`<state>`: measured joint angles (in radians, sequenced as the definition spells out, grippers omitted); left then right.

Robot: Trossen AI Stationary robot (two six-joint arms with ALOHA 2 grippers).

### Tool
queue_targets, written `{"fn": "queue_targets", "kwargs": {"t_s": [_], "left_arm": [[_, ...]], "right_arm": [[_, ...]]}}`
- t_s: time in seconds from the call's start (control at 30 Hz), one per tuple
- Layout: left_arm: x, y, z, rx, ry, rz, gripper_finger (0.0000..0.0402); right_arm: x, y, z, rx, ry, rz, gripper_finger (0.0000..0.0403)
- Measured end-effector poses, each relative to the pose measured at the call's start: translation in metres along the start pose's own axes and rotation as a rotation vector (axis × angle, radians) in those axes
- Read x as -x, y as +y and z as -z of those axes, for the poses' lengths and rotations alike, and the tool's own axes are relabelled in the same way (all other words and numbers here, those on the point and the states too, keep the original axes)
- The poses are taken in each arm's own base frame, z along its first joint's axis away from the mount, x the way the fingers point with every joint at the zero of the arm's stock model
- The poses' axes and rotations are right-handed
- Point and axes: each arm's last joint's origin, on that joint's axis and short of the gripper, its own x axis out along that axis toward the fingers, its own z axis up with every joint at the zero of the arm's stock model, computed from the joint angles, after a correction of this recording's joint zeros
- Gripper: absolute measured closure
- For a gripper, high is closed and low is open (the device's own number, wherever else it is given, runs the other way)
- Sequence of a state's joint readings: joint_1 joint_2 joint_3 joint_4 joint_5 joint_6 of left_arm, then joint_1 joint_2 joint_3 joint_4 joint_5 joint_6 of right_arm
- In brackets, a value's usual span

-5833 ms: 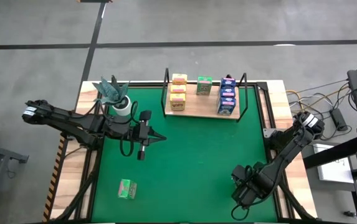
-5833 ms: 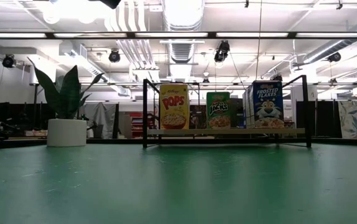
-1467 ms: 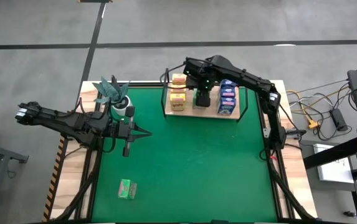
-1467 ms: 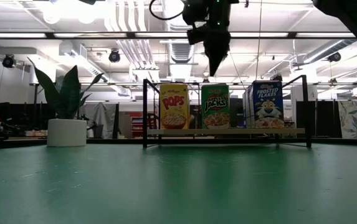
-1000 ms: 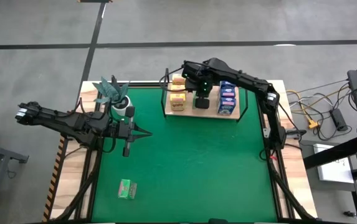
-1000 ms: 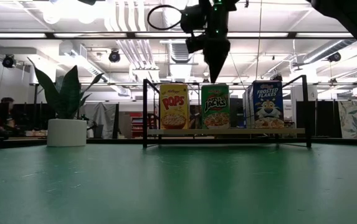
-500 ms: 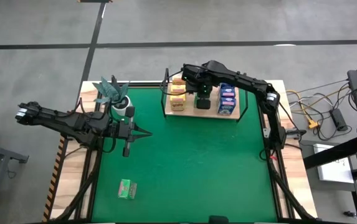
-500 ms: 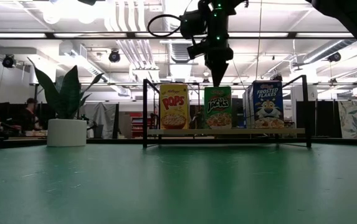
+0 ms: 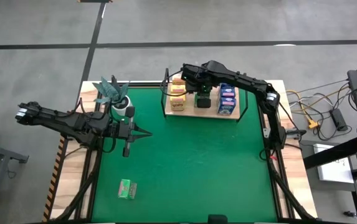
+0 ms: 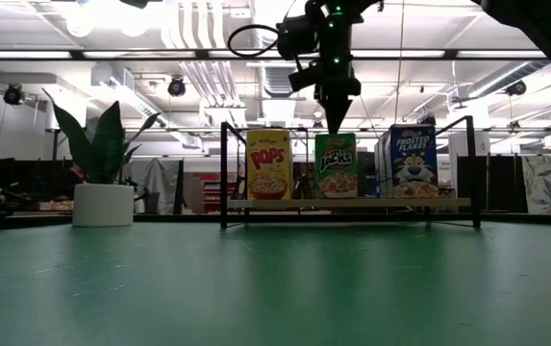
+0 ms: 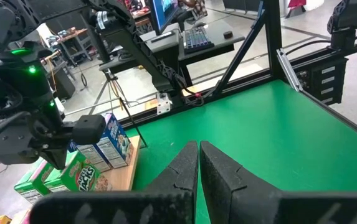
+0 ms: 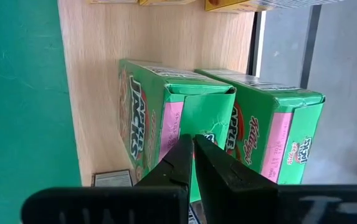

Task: Stack cereal on shelf
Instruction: Put the right green cereal box on the shelf

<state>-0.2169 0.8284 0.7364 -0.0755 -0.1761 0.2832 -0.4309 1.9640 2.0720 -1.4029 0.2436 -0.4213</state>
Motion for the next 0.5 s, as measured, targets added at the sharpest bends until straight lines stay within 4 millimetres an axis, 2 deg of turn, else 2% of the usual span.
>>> {"fn": "queue_targets", "kwargs": {"t_s": [0.2,0.5], "left_arm": [[0.0,0.0,0.0,-0.002,0.0,0.0,0.0402],[0.0,0.0,0.0,-0.004,0.0,0.0,0.0402]], "right_arm": [[0.004,0.003,0.0,0.007,-0.007,-0.007,0.039],[0.028,0.014,-0.005,-0.031,-0.05,-0.006,0.039]]}}
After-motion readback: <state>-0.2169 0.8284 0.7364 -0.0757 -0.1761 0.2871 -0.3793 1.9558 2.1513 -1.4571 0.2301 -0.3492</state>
